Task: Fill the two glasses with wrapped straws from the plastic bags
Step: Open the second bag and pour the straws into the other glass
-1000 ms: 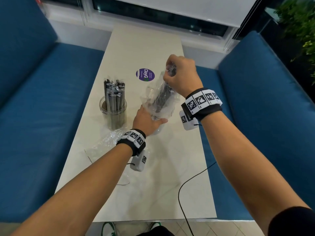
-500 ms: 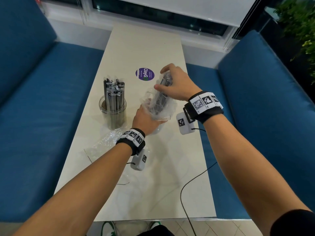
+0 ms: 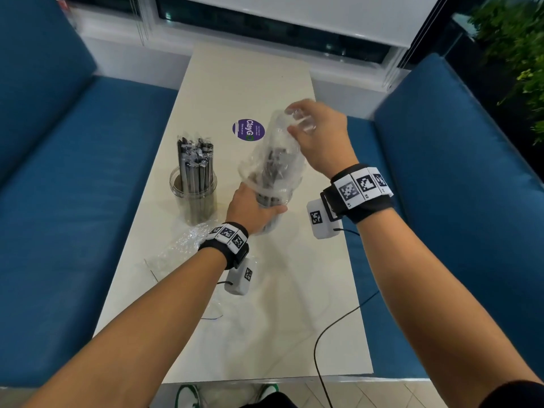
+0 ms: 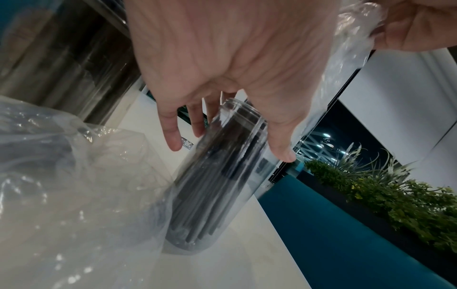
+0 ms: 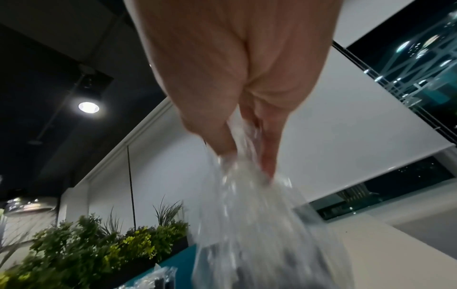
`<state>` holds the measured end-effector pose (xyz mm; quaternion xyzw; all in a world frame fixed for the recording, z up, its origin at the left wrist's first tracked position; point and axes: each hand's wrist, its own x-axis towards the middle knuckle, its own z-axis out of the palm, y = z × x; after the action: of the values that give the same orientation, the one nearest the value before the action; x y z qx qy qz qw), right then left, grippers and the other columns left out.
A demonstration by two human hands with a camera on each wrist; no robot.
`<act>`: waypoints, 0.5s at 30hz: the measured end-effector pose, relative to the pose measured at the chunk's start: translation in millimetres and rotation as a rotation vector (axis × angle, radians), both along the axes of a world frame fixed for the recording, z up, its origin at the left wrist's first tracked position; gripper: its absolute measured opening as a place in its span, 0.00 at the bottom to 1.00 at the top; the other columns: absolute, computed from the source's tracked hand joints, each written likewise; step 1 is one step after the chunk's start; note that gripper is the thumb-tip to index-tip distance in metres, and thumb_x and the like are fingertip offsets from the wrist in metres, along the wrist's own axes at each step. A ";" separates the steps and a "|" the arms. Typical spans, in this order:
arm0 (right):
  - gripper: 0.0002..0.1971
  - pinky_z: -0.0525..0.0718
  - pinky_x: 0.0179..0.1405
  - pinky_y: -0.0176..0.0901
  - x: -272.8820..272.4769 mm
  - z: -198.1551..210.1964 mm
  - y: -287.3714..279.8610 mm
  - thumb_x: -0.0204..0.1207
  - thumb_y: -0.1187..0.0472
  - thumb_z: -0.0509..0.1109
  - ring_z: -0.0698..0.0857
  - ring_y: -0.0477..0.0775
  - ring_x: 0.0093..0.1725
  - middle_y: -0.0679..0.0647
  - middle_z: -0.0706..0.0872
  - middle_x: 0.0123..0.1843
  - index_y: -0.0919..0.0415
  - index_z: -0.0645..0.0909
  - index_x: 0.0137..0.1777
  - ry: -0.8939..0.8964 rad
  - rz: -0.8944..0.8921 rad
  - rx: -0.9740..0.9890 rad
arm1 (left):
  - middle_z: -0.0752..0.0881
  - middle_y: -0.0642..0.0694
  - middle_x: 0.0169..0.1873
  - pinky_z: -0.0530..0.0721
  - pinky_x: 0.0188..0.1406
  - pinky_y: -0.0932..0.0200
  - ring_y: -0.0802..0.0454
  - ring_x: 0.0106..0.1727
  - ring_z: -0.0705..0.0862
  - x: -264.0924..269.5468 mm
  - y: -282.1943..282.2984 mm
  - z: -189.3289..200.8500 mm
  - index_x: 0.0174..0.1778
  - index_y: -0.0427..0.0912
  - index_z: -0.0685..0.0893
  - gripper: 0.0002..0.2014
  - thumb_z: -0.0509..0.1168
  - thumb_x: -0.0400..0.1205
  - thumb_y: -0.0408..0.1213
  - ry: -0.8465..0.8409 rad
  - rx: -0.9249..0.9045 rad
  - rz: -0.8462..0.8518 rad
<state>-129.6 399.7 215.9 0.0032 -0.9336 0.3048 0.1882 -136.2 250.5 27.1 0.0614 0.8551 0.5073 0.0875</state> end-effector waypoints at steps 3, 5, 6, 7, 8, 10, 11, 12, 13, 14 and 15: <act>0.11 0.84 0.52 0.28 2.0 -1.5 1.8 0.81 0.65 0.75 0.89 0.49 0.49 0.52 0.92 0.56 0.56 0.89 0.62 0.076 -0.044 -0.075 | 0.86 0.52 0.70 0.84 0.74 0.50 0.50 0.71 0.85 -0.3 -0.8 -0.1 0.82 0.51 0.74 0.52 0.87 0.64 0.62 0.012 0.001 -0.010; 0.11 0.85 0.57 0.31 4.8 3.8 3.0 0.81 0.65 0.74 0.88 0.47 0.48 0.50 0.92 0.54 0.57 0.89 0.62 0.089 -0.056 -0.079 | 0.86 0.52 0.68 0.84 0.70 0.51 0.49 0.70 0.85 0.0 -1.4 0.4 0.81 0.50 0.74 0.51 0.87 0.64 0.62 0.014 -0.011 -0.009; 0.11 0.85 0.58 0.31 7.2 6.9 3.8 0.82 0.65 0.74 0.87 0.45 0.47 0.49 0.92 0.53 0.58 0.90 0.62 0.102 -0.065 -0.073 | 0.86 0.53 0.67 0.84 0.69 0.52 0.50 0.69 0.85 0.2 -1.7 1.7 0.80 0.50 0.75 0.50 0.87 0.64 0.61 0.015 -0.009 -0.007; 0.11 0.85 0.57 0.30 8.3 8.7 5.5 0.82 0.65 0.74 0.87 0.44 0.47 0.49 0.92 0.53 0.59 0.90 0.62 0.146 -0.080 -0.088 | 0.86 0.51 0.69 0.84 0.70 0.51 0.49 0.71 0.85 -0.8 -1.3 2.1 0.81 0.49 0.74 0.51 0.87 0.64 0.61 0.012 -0.012 -0.012; 0.11 0.86 0.57 0.32 8.6 10.9 6.7 0.82 0.66 0.72 0.87 0.44 0.49 0.49 0.92 0.53 0.60 0.89 0.62 0.186 -0.089 -0.102 | 0.85 0.49 0.72 0.83 0.73 0.47 0.48 0.73 0.83 -1.1 -1.3 3.3 0.82 0.49 0.73 0.52 0.88 0.64 0.60 0.014 -0.019 -0.020; 0.13 0.88 0.61 0.44 12.4 16.3 6.1 0.83 0.67 0.70 0.89 0.48 0.53 0.47 0.90 0.53 0.56 0.87 0.64 0.139 -0.086 -0.073 | 0.84 0.48 0.74 0.83 0.76 0.42 0.46 0.76 0.82 -0.6 -1.6 3.9 0.83 0.50 0.72 0.54 0.88 0.63 0.61 0.012 -0.026 -0.019; 0.15 0.89 0.60 0.47 16.6 19.9 6.4 0.82 0.68 0.69 0.90 0.48 0.52 0.47 0.89 0.52 0.55 0.87 0.65 0.130 -0.086 -0.065 | 0.84 0.48 0.75 0.82 0.77 0.42 0.45 0.77 0.82 -0.8 -1.4 4.0 0.84 0.51 0.71 0.55 0.88 0.63 0.61 0.004 -0.018 -0.014; 0.15 0.90 0.56 0.44 20.9 25.7 7.0 0.82 0.70 0.68 0.90 0.44 0.49 0.47 0.89 0.51 0.56 0.87 0.65 0.182 -0.095 -0.078 | 0.82 0.48 0.77 0.81 0.79 0.42 0.44 0.78 0.81 -0.8 -0.8 5.4 0.86 0.51 0.70 0.56 0.88 0.64 0.60 -0.006 -0.020 -0.019; 0.14 0.89 0.51 0.37 25.7 34.6 6.8 0.82 0.71 0.68 0.88 0.36 0.45 0.48 0.89 0.50 0.60 0.87 0.63 0.287 -0.110 -0.105 | 0.80 0.46 0.80 0.78 0.82 0.43 0.43 0.81 0.78 -1.5 -0.1 5.9 0.89 0.51 0.67 0.58 0.88 0.65 0.57 -0.019 -0.020 -0.020; 0.12 0.86 0.49 0.29 31.0 44.8 7.0 0.82 0.72 0.67 0.87 0.33 0.44 0.49 0.89 0.50 0.63 0.87 0.62 0.409 -0.130 -0.141 | 0.76 0.44 0.84 0.74 0.84 0.43 0.43 0.84 0.75 -0.8 0.1 7.5 0.92 0.49 0.62 0.60 0.88 0.67 0.55 -0.032 -0.024 -0.029; 0.12 0.86 0.50 0.27 37.6 55.3 7.8 0.82 0.72 0.66 0.88 0.34 0.46 0.52 0.90 0.52 0.65 0.86 0.61 0.518 -0.145 -0.193 | 0.73 0.43 0.86 0.72 0.86 0.42 0.42 0.87 0.72 0.4 0.1 10.2 0.94 0.48 0.57 0.64 0.88 0.68 0.55 -0.033 -0.026 -0.039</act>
<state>-92.0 407.5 271.2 -0.0036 -0.8187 0.3672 0.4414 -135.7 250.6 37.3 0.0684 0.8587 0.4953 0.1124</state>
